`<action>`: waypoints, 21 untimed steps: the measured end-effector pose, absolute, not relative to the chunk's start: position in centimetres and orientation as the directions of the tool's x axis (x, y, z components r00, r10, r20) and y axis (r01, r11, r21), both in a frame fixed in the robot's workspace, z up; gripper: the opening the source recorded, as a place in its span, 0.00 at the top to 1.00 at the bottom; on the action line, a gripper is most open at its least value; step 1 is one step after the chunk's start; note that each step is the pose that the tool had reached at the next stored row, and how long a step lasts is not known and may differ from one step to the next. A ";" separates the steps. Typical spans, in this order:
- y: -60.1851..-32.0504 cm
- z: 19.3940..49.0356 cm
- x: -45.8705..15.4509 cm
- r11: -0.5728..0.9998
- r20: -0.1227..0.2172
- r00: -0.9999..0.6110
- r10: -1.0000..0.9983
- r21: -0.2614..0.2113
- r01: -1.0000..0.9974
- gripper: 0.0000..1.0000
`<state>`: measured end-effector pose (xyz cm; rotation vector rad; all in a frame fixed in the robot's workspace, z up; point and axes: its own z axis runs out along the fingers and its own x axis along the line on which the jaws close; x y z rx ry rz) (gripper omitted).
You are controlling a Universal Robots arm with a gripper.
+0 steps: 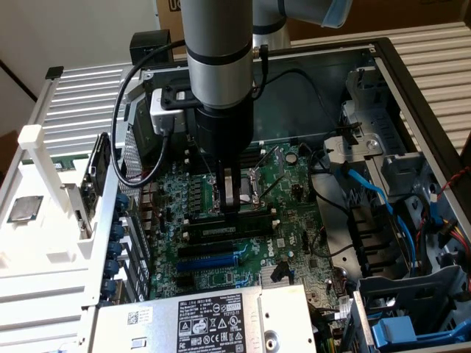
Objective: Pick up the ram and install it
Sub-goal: 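Press down the ram until it locks into place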
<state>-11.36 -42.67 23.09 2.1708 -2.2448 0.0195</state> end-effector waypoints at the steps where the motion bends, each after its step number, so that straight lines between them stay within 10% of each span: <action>1: -42.7 23.1 -11.4 0.033 0.022 -0.033 -0.999 0.004 -0.999 0.89; 21: -42.8 22.9 -11.4 0.033 0.023 -0.033 -0.999 0.004 -0.999 0.89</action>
